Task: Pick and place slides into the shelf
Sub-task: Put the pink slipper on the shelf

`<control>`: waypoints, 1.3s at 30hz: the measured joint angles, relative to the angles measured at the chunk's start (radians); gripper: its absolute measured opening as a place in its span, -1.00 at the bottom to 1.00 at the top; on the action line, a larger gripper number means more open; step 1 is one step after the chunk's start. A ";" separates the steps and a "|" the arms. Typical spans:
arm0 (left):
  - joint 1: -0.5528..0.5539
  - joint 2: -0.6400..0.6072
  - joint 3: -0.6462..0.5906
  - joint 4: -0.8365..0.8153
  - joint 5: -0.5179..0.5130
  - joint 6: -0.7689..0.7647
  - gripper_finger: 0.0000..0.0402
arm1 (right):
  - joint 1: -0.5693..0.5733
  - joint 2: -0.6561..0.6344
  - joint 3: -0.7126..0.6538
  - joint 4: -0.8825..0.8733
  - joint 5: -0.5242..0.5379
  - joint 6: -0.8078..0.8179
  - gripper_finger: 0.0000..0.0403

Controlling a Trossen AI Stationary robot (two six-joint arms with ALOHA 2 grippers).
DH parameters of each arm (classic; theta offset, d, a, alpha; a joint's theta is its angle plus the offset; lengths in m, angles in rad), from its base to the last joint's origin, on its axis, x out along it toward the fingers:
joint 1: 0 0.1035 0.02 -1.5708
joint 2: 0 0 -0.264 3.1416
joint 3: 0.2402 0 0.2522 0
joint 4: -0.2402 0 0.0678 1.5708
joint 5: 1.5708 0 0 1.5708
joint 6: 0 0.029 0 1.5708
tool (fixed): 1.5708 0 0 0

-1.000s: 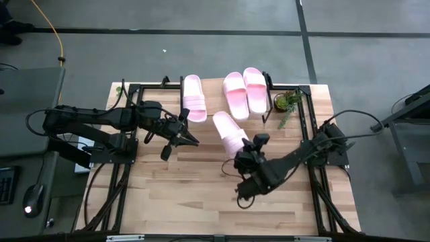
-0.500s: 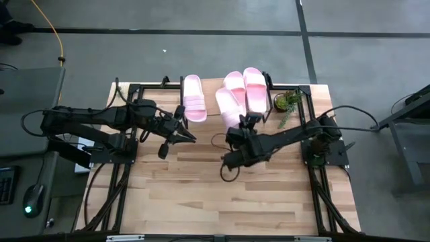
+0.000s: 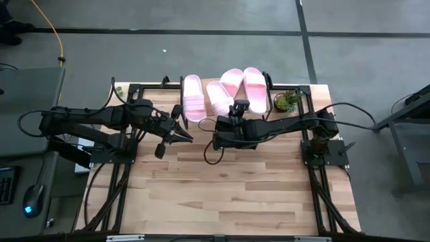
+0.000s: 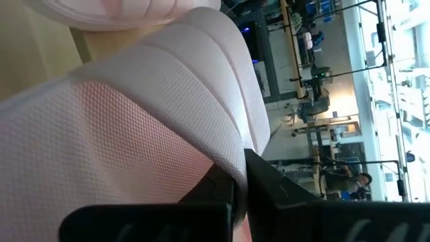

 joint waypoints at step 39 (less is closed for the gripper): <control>0.000 0.001 0.000 0.007 0.000 0.000 -0.88 | -0.135 0.000 0.000 0.291 -0.102 -0.311 -1.00</control>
